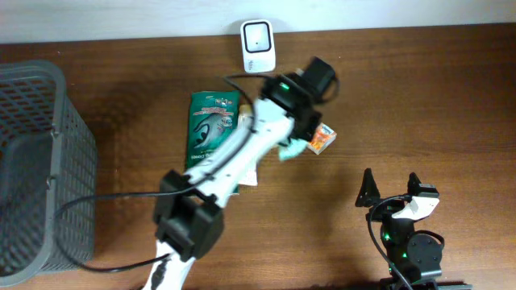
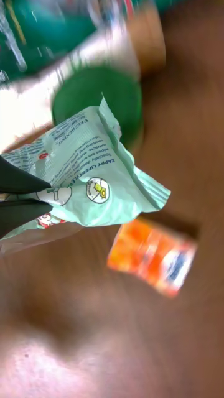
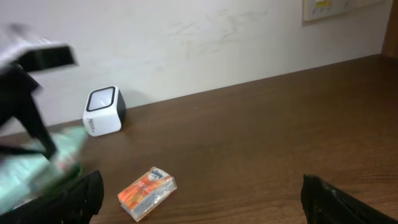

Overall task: Scan the item barcode
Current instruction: 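Grasp the light green bag and lay it right of the jar, then lift the left arm back to its raised pose beside the basket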

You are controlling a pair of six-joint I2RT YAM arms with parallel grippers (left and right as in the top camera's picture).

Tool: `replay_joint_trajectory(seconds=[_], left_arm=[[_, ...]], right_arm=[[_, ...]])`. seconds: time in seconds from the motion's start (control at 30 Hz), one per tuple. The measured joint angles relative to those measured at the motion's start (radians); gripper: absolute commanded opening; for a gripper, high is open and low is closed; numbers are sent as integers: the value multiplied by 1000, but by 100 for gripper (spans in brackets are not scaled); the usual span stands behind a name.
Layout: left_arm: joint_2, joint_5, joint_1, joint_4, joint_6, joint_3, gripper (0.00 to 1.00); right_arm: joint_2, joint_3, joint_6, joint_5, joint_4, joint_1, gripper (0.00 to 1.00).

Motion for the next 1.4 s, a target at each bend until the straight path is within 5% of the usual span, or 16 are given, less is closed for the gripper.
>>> replay_joint_trajectory(seconds=[0.43, 0.5, 0.53, 0.67, 0.83, 1.03, 1.4], left_arm=[[19, -4, -68, 85, 57, -133, 0], [19, -4, -68, 98, 57, -174, 15], [19, -4, -68, 102, 58, -189, 34], [19, -11, -68, 122, 67, -203, 59], [19, -39, -53, 115, 72, -187, 59], [9, -47, 65, -29, 92, 32, 52], [-278, -40, 587, -224, 200, 286, 51]], right_arm=[[0, 0, 0, 0, 0, 0, 98], [0, 0, 0, 0, 0, 0, 98], [0, 0, 0, 0, 0, 0, 98], [0, 0, 0, 0, 0, 0, 98], [0, 0, 0, 0, 0, 0, 98], [0, 0, 0, 0, 0, 0, 98], [0, 0, 0, 0, 0, 0, 98]])
